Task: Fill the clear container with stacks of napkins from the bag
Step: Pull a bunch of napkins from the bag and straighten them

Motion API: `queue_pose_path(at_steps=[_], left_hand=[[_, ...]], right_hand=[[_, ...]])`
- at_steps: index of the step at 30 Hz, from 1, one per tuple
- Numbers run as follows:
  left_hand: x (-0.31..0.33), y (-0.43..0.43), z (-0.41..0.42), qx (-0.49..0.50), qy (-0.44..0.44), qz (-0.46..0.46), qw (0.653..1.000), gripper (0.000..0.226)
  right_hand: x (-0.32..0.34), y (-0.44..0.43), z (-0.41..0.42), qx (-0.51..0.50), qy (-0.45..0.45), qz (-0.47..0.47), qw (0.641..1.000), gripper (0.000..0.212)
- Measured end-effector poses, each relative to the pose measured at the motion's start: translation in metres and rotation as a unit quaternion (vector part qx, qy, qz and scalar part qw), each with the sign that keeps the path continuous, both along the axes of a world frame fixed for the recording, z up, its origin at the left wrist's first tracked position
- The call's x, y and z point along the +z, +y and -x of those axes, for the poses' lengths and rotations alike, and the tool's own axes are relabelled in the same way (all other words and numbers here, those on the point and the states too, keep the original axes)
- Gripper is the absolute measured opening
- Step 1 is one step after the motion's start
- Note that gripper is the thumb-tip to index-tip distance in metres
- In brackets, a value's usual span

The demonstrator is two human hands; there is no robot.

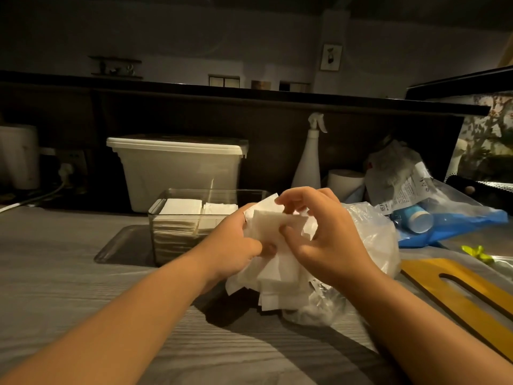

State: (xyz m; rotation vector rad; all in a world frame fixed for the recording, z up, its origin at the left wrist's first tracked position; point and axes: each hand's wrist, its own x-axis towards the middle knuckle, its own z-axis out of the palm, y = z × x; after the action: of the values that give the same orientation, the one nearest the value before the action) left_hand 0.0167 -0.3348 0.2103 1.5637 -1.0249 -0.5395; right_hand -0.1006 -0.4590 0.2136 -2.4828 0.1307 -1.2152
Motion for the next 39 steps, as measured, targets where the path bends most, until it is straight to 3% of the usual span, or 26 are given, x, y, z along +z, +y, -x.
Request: queue_pose_path(at_steps=[5,9,13,15,19,25,32,35,39], left_hand=[[0.001,0.002,-0.001,-0.002,0.037,0.015,0.999,0.054],[0.001,0.004,0.002,-0.032,0.196,0.043,0.979,0.033],[0.004,0.006,0.002,-0.057,0.255,0.052,0.964,0.046],[0.006,0.007,0.002,-0.067,0.251,0.052,0.964,0.057],[0.005,0.007,0.002,-0.067,0.227,0.053,0.970,0.072],[0.006,0.006,0.001,-0.024,0.179,0.044,0.983,0.081],[0.007,0.007,-0.005,0.004,0.174,0.052,0.983,0.069],[0.009,0.008,-0.007,0.017,0.130,0.064,0.989,0.075],[0.010,0.008,-0.006,0.010,0.084,0.067,0.994,0.078]], right_hand=[[-0.003,-0.003,-0.004,0.001,0.014,-0.045,0.999,0.021],[-0.005,-0.006,-0.005,-0.027,0.004,-0.093,0.995,0.010],[-0.001,-0.004,-0.002,-0.030,-0.007,-0.122,0.992,0.008],[0.002,-0.003,-0.001,-0.006,-0.012,-0.172,0.985,0.005],[0.002,-0.005,-0.004,0.037,-0.011,-0.271,0.962,0.019],[0.013,-0.012,-0.001,0.060,-0.045,-0.318,0.945,0.019],[0.022,-0.029,0.009,0.051,-0.159,-0.419,0.893,0.007],[0.026,-0.031,0.014,0.129,-0.117,-0.432,0.885,0.002],[0.025,-0.020,0.016,0.211,0.023,-0.413,0.886,0.035]])
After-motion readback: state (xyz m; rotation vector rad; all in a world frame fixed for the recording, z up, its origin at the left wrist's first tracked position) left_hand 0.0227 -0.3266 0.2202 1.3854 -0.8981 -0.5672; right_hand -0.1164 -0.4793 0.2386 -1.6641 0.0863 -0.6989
